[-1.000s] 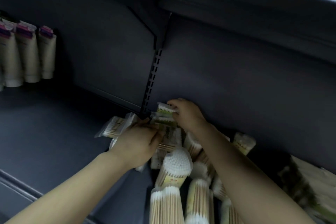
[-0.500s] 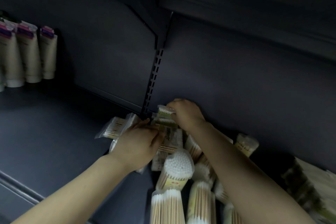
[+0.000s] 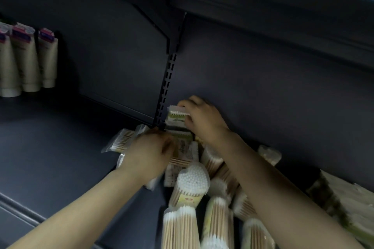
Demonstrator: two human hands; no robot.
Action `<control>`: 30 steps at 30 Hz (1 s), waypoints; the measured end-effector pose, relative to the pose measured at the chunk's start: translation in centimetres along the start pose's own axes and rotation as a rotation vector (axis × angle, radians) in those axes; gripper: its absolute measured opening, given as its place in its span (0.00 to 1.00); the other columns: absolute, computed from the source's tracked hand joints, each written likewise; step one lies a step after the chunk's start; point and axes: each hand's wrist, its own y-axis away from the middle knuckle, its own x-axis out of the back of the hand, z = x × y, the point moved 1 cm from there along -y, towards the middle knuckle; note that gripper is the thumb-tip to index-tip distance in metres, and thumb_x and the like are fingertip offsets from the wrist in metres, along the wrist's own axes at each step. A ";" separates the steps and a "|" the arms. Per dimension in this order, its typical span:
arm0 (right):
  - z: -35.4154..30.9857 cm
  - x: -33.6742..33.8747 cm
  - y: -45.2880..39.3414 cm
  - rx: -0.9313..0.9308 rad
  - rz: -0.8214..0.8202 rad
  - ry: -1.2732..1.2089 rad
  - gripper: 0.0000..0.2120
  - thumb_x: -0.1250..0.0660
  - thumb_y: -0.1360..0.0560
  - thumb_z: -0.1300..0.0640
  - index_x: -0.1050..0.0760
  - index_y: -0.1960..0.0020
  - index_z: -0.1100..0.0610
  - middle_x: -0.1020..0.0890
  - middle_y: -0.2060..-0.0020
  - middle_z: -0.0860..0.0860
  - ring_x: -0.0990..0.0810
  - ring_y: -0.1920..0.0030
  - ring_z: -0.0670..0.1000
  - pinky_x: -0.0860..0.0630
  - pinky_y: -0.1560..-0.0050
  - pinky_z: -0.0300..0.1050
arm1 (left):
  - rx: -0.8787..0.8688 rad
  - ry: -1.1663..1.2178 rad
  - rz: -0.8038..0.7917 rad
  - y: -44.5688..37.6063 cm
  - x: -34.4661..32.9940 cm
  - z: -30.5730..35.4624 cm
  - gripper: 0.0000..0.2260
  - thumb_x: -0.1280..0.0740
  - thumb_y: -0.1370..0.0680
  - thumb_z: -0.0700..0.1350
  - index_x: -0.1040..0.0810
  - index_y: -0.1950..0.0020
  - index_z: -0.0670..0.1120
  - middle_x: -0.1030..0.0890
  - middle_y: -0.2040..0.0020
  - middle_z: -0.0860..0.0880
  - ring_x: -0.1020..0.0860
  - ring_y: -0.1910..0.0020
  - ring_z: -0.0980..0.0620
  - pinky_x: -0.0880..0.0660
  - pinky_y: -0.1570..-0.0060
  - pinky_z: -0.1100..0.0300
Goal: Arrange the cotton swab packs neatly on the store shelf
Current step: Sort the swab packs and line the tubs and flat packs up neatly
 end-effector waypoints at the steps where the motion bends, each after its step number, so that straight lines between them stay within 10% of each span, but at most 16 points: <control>1: 0.0 0.4 0.3 0.013 0.033 -0.005 0.19 0.40 0.25 0.64 0.30 0.35 0.58 0.28 0.41 0.58 0.26 0.45 0.60 0.29 0.50 0.50 | 0.052 0.031 0.032 -0.1 0.0 -0.1 0.29 0.56 0.33 0.60 0.22 0.53 0.45 0.21 0.54 0.47 0.23 0.51 0.47 0.27 0.52 0.54; 6: -0.2 1.9 2.5 0.142 0.188 -0.090 0.17 0.39 0.33 0.66 0.23 0.46 0.64 0.22 0.55 0.61 0.21 0.61 0.61 0.21 0.65 0.48 | 0.148 0.049 0.126 -0.3 0.3 1.0 0.23 0.48 0.32 0.52 0.23 0.45 0.46 0.21 0.48 0.45 0.26 0.45 0.42 0.28 0.48 0.51; 12: 0.0 4.0 6.0 0.208 0.359 -0.107 0.18 0.42 0.31 0.66 0.28 0.43 0.60 0.23 0.53 0.60 0.26 0.56 0.52 0.27 0.54 0.41 | 0.134 0.167 0.170 0.8 0.7 3.6 0.20 0.44 0.27 0.47 0.25 0.39 0.43 0.23 0.42 0.44 0.26 0.44 0.44 0.31 0.47 0.59; 16: 0.5 5.1 8.9 0.115 0.401 -0.194 0.18 0.42 0.30 0.64 0.31 0.41 0.56 0.24 0.50 0.60 0.27 0.53 0.50 0.28 0.54 0.38 | 0.130 0.207 0.157 1.5 0.7 4.9 0.17 0.39 0.23 0.41 0.28 0.34 0.45 0.25 0.37 0.45 0.27 0.40 0.48 0.41 0.54 0.69; 22: 1.0 6.9 13.7 -0.077 0.404 -0.321 0.17 0.42 0.28 0.60 0.25 0.41 0.60 0.24 0.47 0.56 0.28 0.48 0.43 0.34 0.48 0.25 | -0.008 0.224 0.133 3.4 1.5 8.9 0.23 0.42 0.28 0.49 0.28 0.33 0.47 0.24 0.38 0.43 0.28 0.39 0.42 0.30 0.43 0.56; 30: 1.8 8.4 18.9 -0.322 0.316 -0.470 0.16 0.40 0.29 0.60 0.25 0.43 0.56 0.25 0.49 0.49 0.30 0.51 0.31 0.35 0.53 0.21 | -0.119 -0.084 -0.025 5.5 -0.8 13.7 0.16 0.41 0.23 0.49 0.30 0.35 0.49 0.24 0.40 0.46 0.28 0.42 0.44 0.33 0.51 0.57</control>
